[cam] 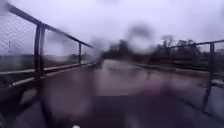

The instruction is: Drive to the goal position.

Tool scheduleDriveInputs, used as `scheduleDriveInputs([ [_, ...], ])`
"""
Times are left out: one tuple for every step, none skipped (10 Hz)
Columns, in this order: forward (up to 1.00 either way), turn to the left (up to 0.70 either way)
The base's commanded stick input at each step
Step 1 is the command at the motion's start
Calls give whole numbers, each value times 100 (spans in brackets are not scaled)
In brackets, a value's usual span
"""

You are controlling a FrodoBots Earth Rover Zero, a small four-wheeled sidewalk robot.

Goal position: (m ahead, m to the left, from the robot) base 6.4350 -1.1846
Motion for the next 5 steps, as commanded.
scheduleDriveInputs([
  [70,35],
  [70,25],
  [70,7],
  [70,0],
  [70,0],
])
